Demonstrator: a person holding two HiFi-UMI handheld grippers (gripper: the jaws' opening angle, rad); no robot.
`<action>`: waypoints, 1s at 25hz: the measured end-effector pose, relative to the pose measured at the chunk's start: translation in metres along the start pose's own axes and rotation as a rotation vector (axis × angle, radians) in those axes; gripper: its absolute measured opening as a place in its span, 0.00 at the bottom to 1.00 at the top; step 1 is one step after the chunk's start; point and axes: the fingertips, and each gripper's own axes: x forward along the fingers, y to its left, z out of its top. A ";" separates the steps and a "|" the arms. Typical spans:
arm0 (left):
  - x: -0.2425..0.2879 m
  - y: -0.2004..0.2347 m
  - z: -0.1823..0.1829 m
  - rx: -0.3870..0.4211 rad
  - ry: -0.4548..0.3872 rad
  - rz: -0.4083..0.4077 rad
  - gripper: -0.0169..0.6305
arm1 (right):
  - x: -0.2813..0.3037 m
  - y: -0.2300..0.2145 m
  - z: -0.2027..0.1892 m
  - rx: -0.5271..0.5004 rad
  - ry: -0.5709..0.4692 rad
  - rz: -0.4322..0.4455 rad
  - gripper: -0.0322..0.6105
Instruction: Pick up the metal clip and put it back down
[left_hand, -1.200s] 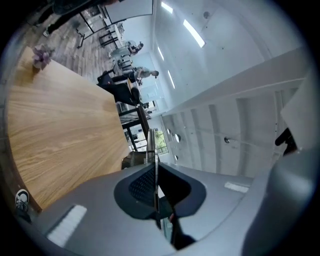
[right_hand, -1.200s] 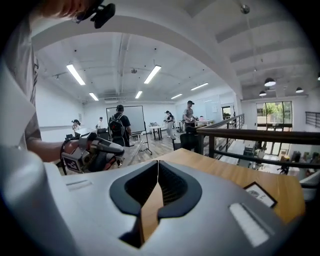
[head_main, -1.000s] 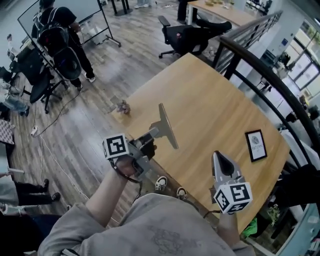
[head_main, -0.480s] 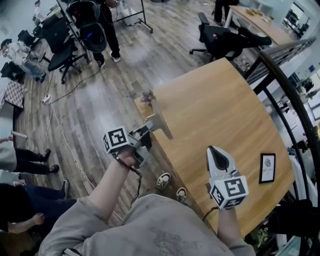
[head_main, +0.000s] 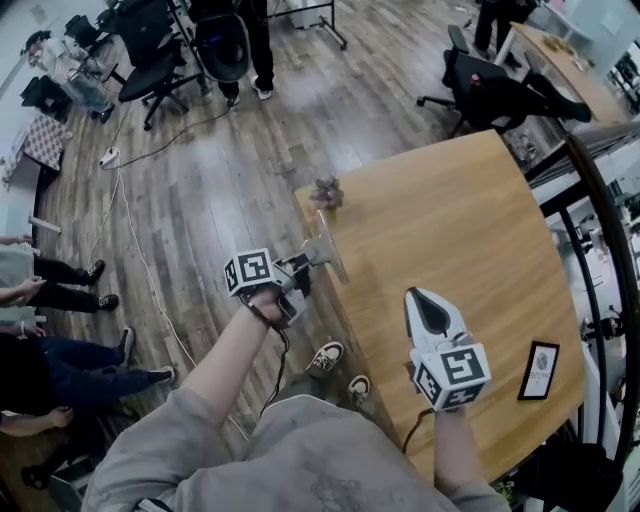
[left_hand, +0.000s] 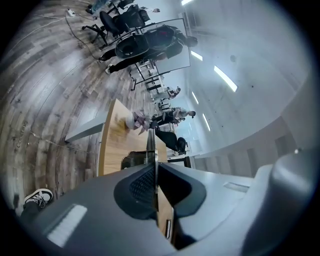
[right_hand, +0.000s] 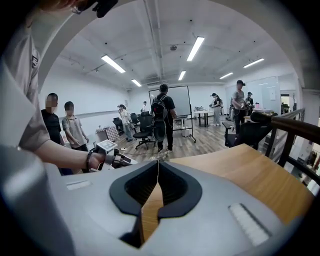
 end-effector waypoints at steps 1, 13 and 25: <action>0.005 0.008 0.003 -0.014 -0.001 0.002 0.03 | 0.007 0.000 -0.003 0.002 0.009 0.006 0.07; 0.041 0.090 0.025 -0.111 -0.022 0.083 0.03 | 0.056 -0.007 -0.030 0.034 0.106 0.029 0.07; 0.068 0.102 0.034 -0.114 -0.018 0.095 0.07 | 0.060 -0.016 -0.049 0.070 0.139 -0.008 0.07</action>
